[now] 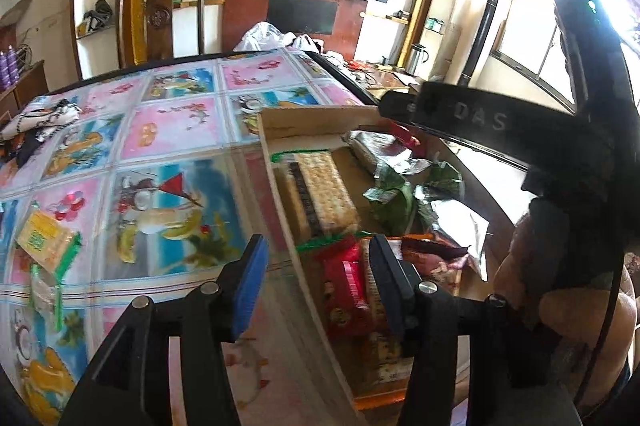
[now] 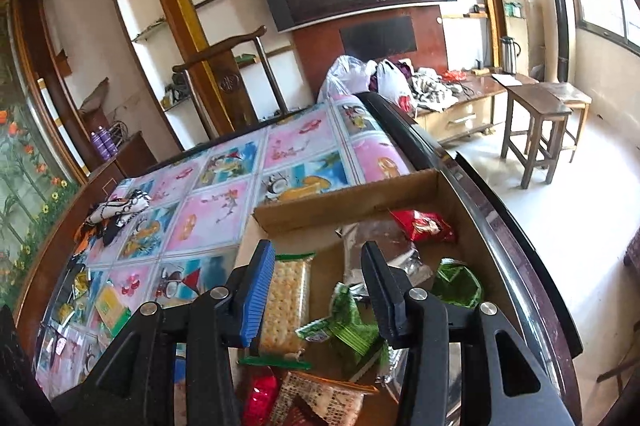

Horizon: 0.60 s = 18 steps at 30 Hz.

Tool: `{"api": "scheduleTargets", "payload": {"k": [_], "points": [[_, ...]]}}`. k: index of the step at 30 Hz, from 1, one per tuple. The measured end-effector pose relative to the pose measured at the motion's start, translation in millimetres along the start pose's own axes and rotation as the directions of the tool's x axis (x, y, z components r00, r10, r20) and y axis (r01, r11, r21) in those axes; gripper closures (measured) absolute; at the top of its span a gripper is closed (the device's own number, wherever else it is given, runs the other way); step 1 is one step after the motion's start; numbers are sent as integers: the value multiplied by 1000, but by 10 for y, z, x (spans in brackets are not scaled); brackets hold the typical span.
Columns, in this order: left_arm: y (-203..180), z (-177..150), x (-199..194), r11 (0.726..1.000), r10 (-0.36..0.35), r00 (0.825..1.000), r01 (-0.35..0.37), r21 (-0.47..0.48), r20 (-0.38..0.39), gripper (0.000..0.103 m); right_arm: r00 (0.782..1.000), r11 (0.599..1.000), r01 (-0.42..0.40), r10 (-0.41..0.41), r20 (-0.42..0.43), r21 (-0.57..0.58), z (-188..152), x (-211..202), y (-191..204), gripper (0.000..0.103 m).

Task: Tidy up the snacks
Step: 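Open both tools to release the candy and packet in the box, then grasp a clear cookie packet with the left tool while the right tool grasps the WEIDAN cracker pack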

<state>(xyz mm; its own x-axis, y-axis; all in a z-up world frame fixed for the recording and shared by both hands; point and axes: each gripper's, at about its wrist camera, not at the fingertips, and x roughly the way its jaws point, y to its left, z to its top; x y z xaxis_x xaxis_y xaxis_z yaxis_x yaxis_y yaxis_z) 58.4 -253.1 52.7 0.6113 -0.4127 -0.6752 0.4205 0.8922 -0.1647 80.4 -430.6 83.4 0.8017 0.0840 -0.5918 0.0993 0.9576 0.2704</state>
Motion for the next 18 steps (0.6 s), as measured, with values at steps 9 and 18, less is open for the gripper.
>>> {"api": "scheduleTargets", "payload": {"k": [9,18], "points": [[593,-47,-205,989,142,990,-142,-38,3,44,994,994,-111,111,1,-8,-7,-41,108,41],[1692,-149,-534,941,235,971,-241,-236,-53,27,996,994,-84,81,-48,-66,-75,34,245,37]]}}
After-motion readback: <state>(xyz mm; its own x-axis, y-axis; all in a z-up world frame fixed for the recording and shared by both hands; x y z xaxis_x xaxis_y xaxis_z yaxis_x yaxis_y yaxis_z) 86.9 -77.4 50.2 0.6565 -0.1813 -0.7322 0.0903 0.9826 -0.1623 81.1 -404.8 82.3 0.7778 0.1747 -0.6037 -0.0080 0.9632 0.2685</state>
